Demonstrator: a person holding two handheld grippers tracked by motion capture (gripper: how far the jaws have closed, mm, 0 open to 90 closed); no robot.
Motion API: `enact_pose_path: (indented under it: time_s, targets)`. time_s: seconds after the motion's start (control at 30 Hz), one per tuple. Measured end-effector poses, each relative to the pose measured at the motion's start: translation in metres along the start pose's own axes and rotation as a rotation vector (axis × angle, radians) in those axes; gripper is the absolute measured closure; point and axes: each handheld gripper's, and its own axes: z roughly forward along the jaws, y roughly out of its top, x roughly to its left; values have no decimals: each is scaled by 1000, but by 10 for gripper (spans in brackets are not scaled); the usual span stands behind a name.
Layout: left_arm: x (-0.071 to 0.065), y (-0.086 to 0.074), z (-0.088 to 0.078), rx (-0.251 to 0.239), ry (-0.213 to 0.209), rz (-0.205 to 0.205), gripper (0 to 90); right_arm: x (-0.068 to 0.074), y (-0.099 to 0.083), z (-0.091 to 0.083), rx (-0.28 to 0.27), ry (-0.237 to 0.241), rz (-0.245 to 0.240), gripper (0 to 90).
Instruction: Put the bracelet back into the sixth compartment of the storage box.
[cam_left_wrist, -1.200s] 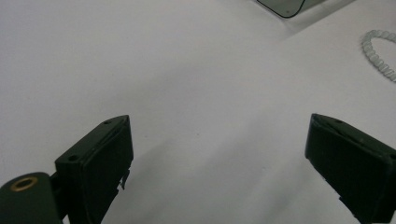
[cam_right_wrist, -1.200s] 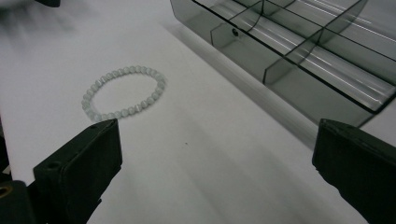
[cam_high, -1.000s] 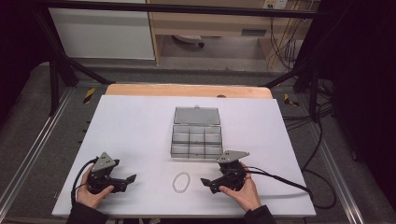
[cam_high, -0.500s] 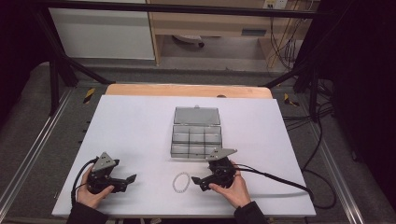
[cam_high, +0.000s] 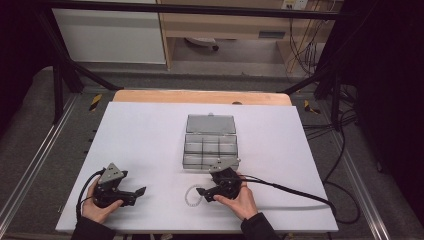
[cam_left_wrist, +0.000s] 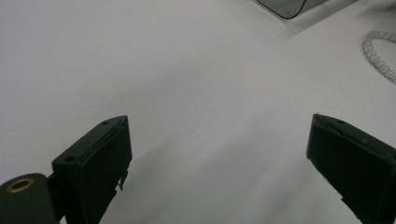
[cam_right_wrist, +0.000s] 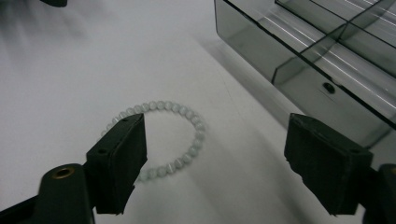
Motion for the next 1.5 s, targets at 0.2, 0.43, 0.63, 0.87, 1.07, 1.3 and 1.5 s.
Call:
enact_pose_path:
  time_s: [0.2, 0.43, 0.63, 0.87, 1.07, 1.3, 1.5]
  targets:
    - [0, 0, 1, 1, 0, -7, 69, -2, -1, 6, -4, 2, -2, 351]
    - [0, 0, 1, 1, 1, -8, 71, -2, -1, 9, -6, 13, -5, 480]
    - [0, 0, 1, 2, 1, -9, 72, 2, -1, 12, 12, 16, -24, 587]
    - [0, 0, 0, 0, -1, -7, 72, 6, 0, 17, 28, 12, -35, 694]
    - [0, 0, 0, 1, 0, -7, 73, 6, 0, 17, 41, 3, -42, 759]
    - [0, 0, 0, 1, 1, -5, 75, 7, -1, 17, 45, -10, -52, 819]
    - [0, 0, 0, 1, 1, -5, 77, 7, -1, 17, 47, -15, -44, 849]
